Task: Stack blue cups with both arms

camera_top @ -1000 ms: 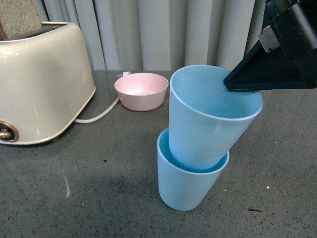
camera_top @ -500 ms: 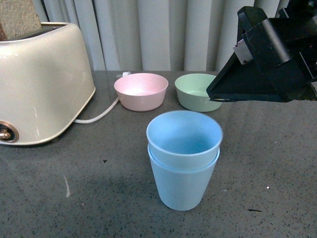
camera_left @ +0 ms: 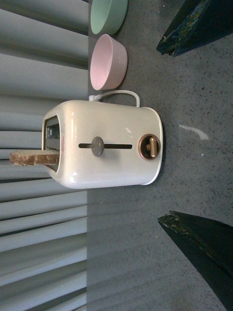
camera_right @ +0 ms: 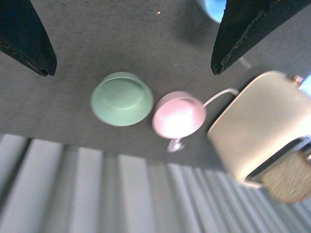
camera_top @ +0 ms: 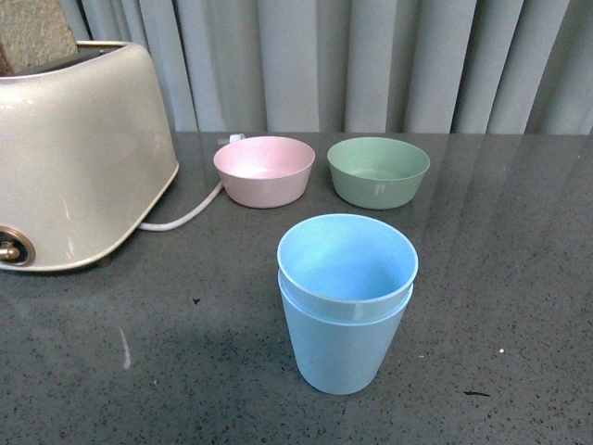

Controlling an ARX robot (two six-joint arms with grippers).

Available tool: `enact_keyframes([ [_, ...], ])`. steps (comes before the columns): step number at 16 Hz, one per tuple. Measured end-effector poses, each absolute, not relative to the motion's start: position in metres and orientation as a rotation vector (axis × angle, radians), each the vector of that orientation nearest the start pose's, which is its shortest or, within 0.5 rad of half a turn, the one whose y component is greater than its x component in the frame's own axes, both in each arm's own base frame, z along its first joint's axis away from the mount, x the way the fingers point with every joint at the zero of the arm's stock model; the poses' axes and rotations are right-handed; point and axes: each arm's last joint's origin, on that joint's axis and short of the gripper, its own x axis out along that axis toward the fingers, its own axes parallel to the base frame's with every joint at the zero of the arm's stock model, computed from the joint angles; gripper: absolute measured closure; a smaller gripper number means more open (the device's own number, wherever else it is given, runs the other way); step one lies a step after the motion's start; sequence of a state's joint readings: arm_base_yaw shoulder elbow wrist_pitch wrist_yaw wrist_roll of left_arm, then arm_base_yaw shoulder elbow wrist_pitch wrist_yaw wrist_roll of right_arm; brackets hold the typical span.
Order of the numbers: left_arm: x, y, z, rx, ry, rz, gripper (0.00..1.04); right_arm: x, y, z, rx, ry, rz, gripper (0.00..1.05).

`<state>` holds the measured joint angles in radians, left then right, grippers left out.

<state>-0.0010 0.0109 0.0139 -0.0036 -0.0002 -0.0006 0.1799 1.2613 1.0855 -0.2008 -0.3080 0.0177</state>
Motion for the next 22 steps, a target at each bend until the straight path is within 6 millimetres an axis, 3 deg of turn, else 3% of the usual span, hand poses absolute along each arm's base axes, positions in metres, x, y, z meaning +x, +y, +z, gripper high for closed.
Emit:
enact_keyframes([
  [2, 0.098, 0.000, 0.167, -0.001, 0.001, -0.001, 0.07, 0.242, 0.034, 0.329, 0.114, 0.251, 0.342, 0.07],
  [6, 0.098, 0.000, 0.167, -0.001, 0.001, -0.001, 0.07, 0.177, 0.031, 0.276, 0.175, 0.133, 0.201, 0.07],
  [8, 0.098, 0.000, 0.167, -0.001, 0.001, -0.001, 0.07, 0.152, 0.021, 0.249, 0.100, 0.011, 0.055, 0.25],
  [10, 0.098, 0.000, 0.167, -0.001, 0.000, 0.000, 0.07, 0.129, -0.001, 0.218, 0.038, 0.035, -0.028, 0.49],
  [11, 0.098, 0.000, 0.167, -0.001, 0.001, -0.001, 0.07, 0.121, -0.001, 0.208, 0.027, 0.025, -0.017, 0.61],
  [14, 0.098, 0.000, 0.167, -0.001, 0.001, -0.001, 0.07, 0.112, 0.000, 0.196, 0.014, -0.001, 0.000, 0.96],
  [15, 0.098, 0.000, 0.167, -0.001, 0.001, -0.001, 0.07, 0.110, 0.000, 0.193, 0.009, -0.004, 0.000, 1.03],
  [19, 0.098, 0.000, 0.167, -0.001, 0.001, -0.001, 0.07, 0.100, 0.000, 0.176, 0.007, 0.036, 0.000, 1.03],
  [22, 0.098, 0.000, 0.167, -0.001, 0.001, -0.001, 0.07, 0.098, 0.000, 0.175, 0.007, 0.003, 0.000, 1.03],
])
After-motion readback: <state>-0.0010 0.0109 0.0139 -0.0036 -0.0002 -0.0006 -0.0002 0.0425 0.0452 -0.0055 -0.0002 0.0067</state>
